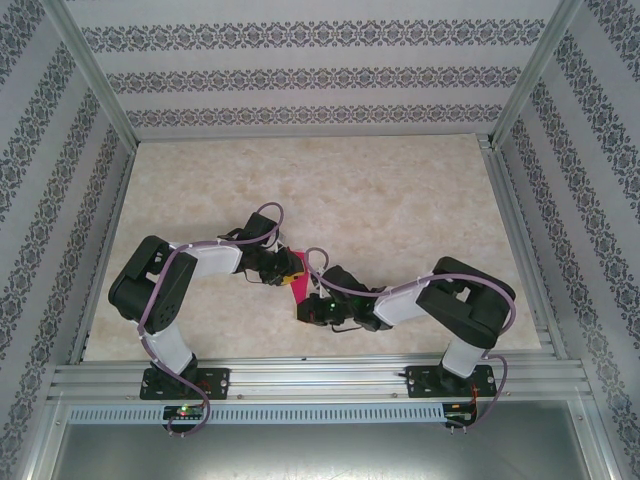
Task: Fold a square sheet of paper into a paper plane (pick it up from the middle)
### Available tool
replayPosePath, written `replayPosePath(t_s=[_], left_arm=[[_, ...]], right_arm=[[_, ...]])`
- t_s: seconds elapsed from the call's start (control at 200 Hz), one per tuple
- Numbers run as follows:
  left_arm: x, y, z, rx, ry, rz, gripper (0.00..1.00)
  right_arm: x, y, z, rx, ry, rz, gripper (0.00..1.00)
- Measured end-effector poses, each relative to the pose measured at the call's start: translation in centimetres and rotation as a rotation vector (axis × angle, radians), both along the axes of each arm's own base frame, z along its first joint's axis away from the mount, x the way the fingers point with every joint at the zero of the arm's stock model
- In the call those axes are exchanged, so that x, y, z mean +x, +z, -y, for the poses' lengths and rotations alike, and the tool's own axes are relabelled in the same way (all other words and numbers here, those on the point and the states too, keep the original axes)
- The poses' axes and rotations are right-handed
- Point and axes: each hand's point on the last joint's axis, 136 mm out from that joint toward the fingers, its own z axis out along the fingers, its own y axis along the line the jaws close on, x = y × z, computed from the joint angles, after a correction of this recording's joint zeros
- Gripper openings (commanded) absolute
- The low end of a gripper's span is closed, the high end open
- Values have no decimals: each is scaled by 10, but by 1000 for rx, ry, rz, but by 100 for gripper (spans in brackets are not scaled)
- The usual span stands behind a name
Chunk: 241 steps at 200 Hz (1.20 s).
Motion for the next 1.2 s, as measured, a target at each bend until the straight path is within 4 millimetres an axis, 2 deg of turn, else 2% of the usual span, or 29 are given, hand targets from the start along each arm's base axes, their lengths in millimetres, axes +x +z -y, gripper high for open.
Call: replayPosePath(t_s=[0.22, 0.33, 0.49, 0.624, 0.814, 1.059, 1.204], left_arm=[[0, 0, 0, 0, 0, 0, 31], [0, 0, 0, 0, 0, 0, 31], [0, 0, 0, 0, 0, 0, 31], [0, 0, 0, 0, 0, 0, 31], [0, 0, 0, 0, 0, 0, 31], [0, 0, 0, 0, 0, 0, 31], [0, 0, 0, 0, 0, 0, 31]], right_arm=[[-16, 1, 8, -32, 36, -43, 8], [-16, 14, 11, -25, 35, -29, 9], [2, 39, 5, 11, -6, 29, 10], [23, 48, -7, 19, -45, 61, 10], [41, 30, -6, -19, -95, 50, 10], [40, 0, 1, -81, -95, 0, 9], [40, -1, 0, -76, -88, -4, 8]])
